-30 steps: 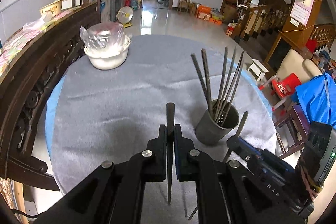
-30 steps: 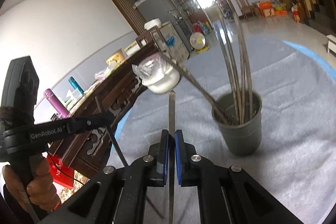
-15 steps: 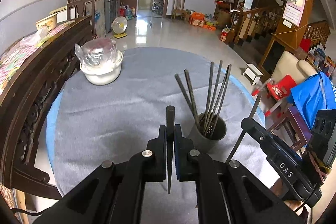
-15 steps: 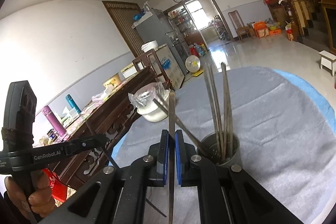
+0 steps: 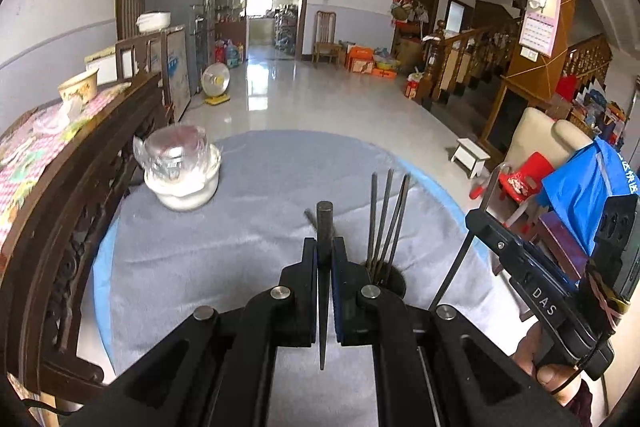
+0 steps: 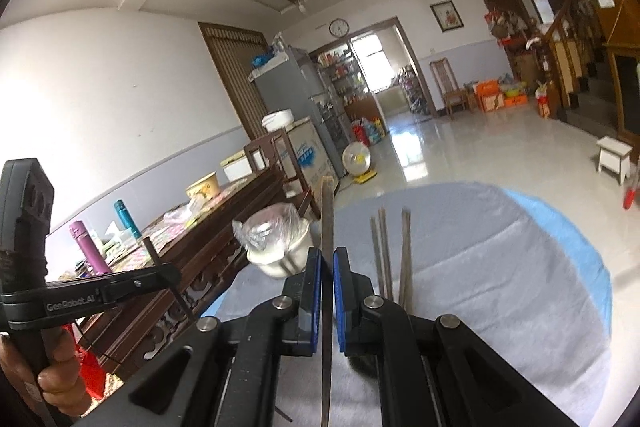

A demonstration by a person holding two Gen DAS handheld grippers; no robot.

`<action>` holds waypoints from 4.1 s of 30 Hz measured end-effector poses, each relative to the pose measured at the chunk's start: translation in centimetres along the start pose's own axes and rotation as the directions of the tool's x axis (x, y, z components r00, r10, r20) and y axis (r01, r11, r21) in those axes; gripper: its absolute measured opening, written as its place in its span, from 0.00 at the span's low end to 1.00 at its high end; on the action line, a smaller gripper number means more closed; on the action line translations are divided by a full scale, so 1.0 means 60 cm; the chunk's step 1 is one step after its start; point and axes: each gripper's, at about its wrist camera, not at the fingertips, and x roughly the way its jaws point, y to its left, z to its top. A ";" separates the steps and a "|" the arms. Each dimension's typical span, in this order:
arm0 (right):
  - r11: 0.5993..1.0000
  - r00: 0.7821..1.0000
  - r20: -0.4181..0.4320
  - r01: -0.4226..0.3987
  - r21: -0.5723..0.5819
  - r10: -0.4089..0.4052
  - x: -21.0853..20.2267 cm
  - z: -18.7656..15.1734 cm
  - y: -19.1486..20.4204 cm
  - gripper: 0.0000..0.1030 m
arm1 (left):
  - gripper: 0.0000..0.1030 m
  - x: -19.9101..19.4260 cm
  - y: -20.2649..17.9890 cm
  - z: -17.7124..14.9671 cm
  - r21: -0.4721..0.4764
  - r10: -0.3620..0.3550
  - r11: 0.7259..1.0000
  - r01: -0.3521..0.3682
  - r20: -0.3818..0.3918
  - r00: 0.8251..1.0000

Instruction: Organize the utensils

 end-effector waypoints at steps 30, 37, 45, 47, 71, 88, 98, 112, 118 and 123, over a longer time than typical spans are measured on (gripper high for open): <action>0.964 0.952 0.175 0.262 -0.043 -0.251 0.067 0.022 -0.014 0.07 | 0.06 0.107 -0.057 0.037 -0.096 -0.062 0.993 0.071 0.101 0.993; 0.969 0.964 0.137 0.237 -0.066 -0.226 0.060 0.000 -0.012 0.07 | 0.06 0.118 -0.062 0.005 -0.077 -0.062 0.995 0.066 0.063 0.996; 0.974 0.972 0.113 0.216 -0.073 -0.207 0.036 -0.027 -0.011 0.07 | 0.06 0.120 -0.055 -0.016 -0.061 -0.043 0.997 0.045 0.032 0.999; 0.974 0.973 0.109 0.213 -0.076 -0.204 0.031 -0.034 -0.009 0.07 | 0.06 0.122 -0.052 -0.018 -0.061 -0.044 0.997 0.046 0.025 0.999; 0.973 0.977 0.091 0.204 -0.109 -0.195 0.028 -0.054 0.001 0.07 | 0.07 0.117 -0.045 -0.037 -0.043 -0.045 0.998 0.046 0.008 0.999; 0.975 0.979 0.062 0.201 -0.098 -0.196 0.045 -0.058 0.000 0.07 | 0.08 0.121 -0.035 -0.050 -0.029 -0.018 0.999 0.018 -0.007 1.000; 0.984 0.985 -0.014 0.173 -0.044 -0.174 0.056 -0.059 -0.020 0.14 | 0.56 0.105 -0.028 -0.060 0.017 0.052 0.998 -0.053 0.045 0.998; 0.986 0.987 -0.013 0.163 0.038 -0.163 0.011 -0.069 -0.052 0.20 | 0.83 0.093 0.013 -0.078 0.027 0.178 0.983 -0.179 0.055 0.983; 0.987 0.988 0.001 0.156 0.026 -0.156 -0.023 -0.093 -0.036 0.68 | 0.86 0.090 0.032 -0.094 0.014 0.249 0.968 -0.250 0.042 0.968; 0.984 0.985 -0.003 0.172 -0.043 -0.173 -0.034 -0.108 -0.009 0.68 | 0.87 0.078 0.044 -0.109 0.017 0.304 0.952 -0.305 0.044 0.952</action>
